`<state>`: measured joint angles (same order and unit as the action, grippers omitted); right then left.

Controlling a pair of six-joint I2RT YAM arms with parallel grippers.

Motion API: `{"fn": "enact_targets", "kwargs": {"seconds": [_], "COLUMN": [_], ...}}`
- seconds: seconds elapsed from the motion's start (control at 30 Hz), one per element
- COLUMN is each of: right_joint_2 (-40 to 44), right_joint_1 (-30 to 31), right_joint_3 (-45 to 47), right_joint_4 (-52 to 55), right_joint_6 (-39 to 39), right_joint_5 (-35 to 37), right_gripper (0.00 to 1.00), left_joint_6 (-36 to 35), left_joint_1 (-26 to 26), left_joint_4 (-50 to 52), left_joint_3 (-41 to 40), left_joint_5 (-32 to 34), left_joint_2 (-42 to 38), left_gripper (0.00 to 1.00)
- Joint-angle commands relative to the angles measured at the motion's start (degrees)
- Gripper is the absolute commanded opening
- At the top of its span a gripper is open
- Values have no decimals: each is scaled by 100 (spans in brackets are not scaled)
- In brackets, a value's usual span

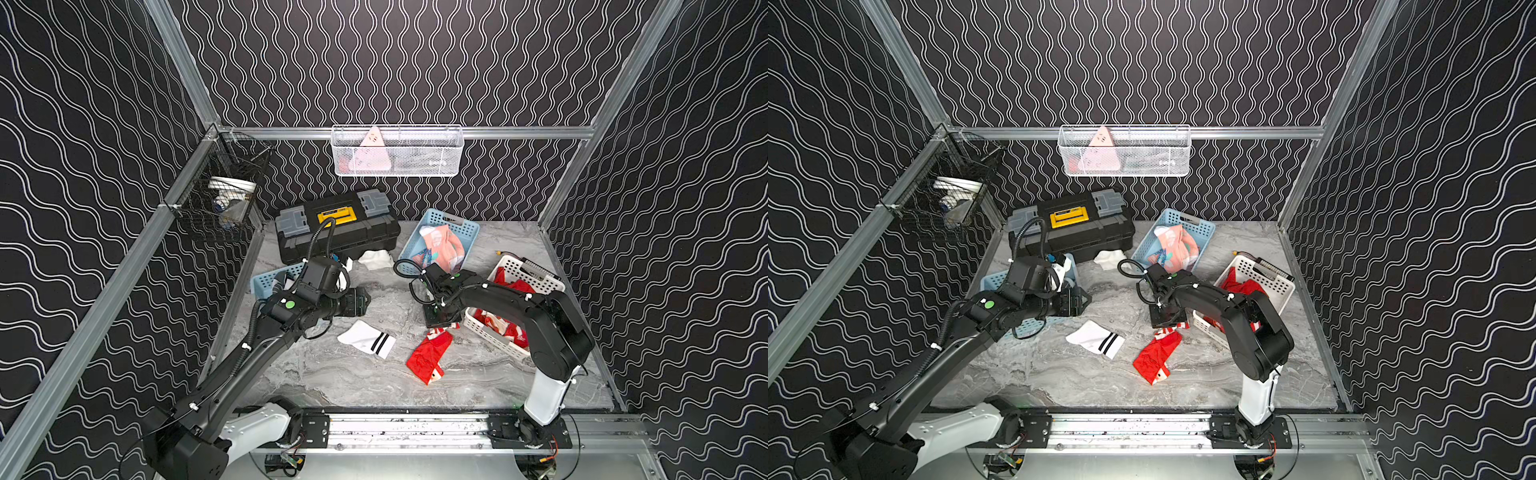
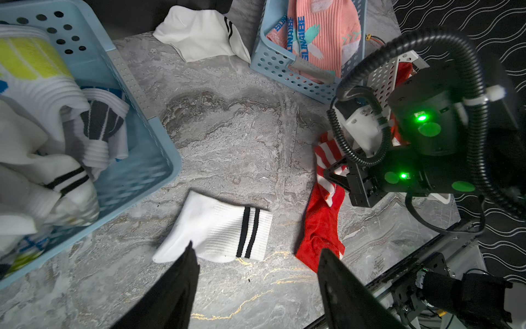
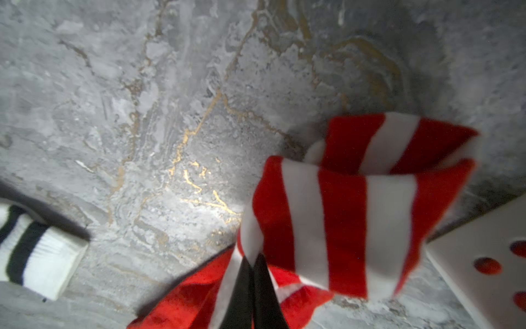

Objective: Sort the socks into the basket by color
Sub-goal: Pick up the sock at the center of the board.

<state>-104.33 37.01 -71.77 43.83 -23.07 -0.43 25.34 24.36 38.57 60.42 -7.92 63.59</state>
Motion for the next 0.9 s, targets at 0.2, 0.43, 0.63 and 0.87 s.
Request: {"fn": "enact_targets", "kwargs": {"seconds": [0.2,0.43,0.63,0.87], "right_joint_2": [792,1430,2026,2772], "right_joint_1": [-1,-27,-238,-1387], "right_joint_3": [-335,-484,-740,-1139], "right_joint_4": [433,715,1049,1445], "right_joint_6": [1,-220,-423,-426], "right_joint_5": [-75,-177,-4,261], "right_gripper": [0,0,0,0], "left_joint_6": [-27,-37,-47,-47], "left_joint_1": [15,98,278,663], "left_joint_4": [-101,-147,-129,-197], "left_joint_3": [-25,-58,1,39], "left_joint_5": [-79,-113,-78,17], "left_joint_2": [43,46,123,251], "left_gripper": [71,71,71,71]}}
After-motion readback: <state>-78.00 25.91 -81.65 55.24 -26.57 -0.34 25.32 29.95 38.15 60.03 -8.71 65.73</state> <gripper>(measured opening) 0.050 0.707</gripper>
